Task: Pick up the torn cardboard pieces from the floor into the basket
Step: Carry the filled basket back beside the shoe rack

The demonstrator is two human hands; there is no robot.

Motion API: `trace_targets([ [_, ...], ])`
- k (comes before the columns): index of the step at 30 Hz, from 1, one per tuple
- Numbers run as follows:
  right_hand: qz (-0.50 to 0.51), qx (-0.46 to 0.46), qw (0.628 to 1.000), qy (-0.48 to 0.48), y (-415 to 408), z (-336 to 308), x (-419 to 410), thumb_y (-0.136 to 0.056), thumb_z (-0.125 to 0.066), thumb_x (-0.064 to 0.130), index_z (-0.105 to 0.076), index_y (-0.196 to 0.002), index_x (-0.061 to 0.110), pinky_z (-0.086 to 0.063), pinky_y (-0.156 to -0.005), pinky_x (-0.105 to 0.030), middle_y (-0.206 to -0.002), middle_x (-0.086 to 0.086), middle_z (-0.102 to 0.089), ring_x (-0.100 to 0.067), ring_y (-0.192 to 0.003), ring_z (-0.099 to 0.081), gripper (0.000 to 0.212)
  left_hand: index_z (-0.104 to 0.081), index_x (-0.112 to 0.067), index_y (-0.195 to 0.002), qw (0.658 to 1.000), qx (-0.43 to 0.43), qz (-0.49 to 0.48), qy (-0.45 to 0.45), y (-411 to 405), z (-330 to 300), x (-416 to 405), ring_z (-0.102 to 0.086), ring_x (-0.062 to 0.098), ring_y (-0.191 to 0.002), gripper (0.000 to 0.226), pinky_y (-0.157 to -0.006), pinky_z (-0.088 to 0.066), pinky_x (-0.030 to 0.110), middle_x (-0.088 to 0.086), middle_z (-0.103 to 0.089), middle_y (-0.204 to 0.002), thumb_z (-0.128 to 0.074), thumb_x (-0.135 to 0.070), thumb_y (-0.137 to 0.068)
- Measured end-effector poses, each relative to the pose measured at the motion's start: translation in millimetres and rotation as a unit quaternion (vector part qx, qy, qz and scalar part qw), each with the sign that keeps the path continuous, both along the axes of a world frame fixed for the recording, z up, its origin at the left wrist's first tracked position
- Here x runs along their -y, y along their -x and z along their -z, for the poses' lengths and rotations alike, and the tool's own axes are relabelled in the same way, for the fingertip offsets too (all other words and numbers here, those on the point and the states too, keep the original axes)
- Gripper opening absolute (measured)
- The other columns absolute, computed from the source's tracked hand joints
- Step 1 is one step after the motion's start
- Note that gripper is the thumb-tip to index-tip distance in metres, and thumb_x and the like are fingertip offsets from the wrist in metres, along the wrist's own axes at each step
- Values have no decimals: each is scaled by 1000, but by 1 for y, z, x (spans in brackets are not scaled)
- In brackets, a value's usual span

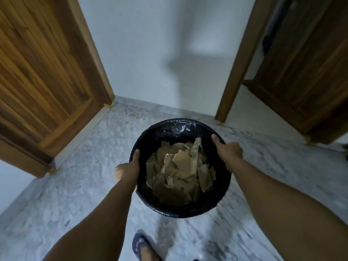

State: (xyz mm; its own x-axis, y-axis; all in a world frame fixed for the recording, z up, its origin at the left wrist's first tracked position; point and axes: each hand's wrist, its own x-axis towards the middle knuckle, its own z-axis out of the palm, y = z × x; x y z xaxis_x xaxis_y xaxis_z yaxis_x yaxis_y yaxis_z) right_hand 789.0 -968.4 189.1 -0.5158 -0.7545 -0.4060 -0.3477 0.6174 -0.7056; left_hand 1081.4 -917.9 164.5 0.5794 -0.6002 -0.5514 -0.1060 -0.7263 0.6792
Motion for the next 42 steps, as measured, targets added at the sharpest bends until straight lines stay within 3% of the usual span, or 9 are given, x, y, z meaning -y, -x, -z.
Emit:
trace_targets([
  [3,37,-1,999,2,50,0,-27,-73,-60,75,-56,-95,0,-50,-69,-32,-107,-17,-63,-28,-82,-57,78,-49,5,-125,1000,13,23,-17,47,-1,2,-63,39,-100,102,-87,-54,42,23,-62,-112,-52,-81,-71],
  [6,81,-6,997,0,90,6,-52,-71,-59,78,-62,-105,-1,-56,-77,-36,-107,-18,-65,-28,-79,-57,86,-41,11,-131,998,-3,58,-19,89,-2,2,-61,38,-102,103,-81,-52,40,24,-59,-115,-56,-75,-75],
  [9,124,-6,992,-17,121,9,-76,-67,-59,81,-60,-90,4,-50,-63,-31,-102,-20,-67,-28,-75,-59,80,-44,7,-133,991,19,131,-18,118,8,9,-60,38,-105,100,-82,-50,39,25,-58,-119,-51,-76,-77],
  [12,172,-3,984,-44,148,13,-101,-65,-62,81,-56,-76,6,-44,-51,-28,-81,-15,-63,-27,-66,-59,75,-65,-2,-105,978,32,206,1,146,20,16,-60,30,-86,76,-74,-45,35,14,-62,-88,-48,-73,-83],
  [15,215,10,975,-60,169,20,-130,-63,-69,75,-52,-73,9,-42,-49,-27,-74,-10,-58,-29,-70,-61,69,-61,0,-74,950,107,292,9,176,19,10,-51,24,-59,75,-53,-38,32,10,-53,-63,-39,-71,-88],
  [21,270,32,959,-80,209,35,-199,-81,-70,26,-48,-68,10,-43,-57,-29,-68,-9,-52,-26,-61,-53,30,-58,3,-76,919,72,385,41,238,28,4,-56,31,-75,56,-69,-43,34,13,-56,-70,-50,-49,-93],
  [25,316,38,945,-76,238,40,-248,-84,-59,9,-31,-60,18,-26,-47,-24,-58,-5,-37,-19,-48,-36,38,-58,6,-76,889,88,448,28,283,30,-12,-51,28,-63,30,-64,-42,33,14,-53,-64,-60,-22,-88],
  [36,399,50,910,-99,346,43,-421,-84,-59,9,-47,-69,11,-37,-44,-22,-71,-9,-50,-20,-56,-48,19,-65,5,-85,786,141,600,41,454,32,-118,-51,28,-66,26,-62,-38,29,14,-56,-70,-56,-18,-91],
  [42,434,20,893,-117,407,44,-532,-86,-62,11,-35,-61,16,-29,-41,-21,-63,-5,-40,-17,-51,-40,37,-62,2,-67,726,154,669,45,556,36,-198,-55,30,-63,32,-65,-49,35,14,-56,-63,-62,-22,-88],
])
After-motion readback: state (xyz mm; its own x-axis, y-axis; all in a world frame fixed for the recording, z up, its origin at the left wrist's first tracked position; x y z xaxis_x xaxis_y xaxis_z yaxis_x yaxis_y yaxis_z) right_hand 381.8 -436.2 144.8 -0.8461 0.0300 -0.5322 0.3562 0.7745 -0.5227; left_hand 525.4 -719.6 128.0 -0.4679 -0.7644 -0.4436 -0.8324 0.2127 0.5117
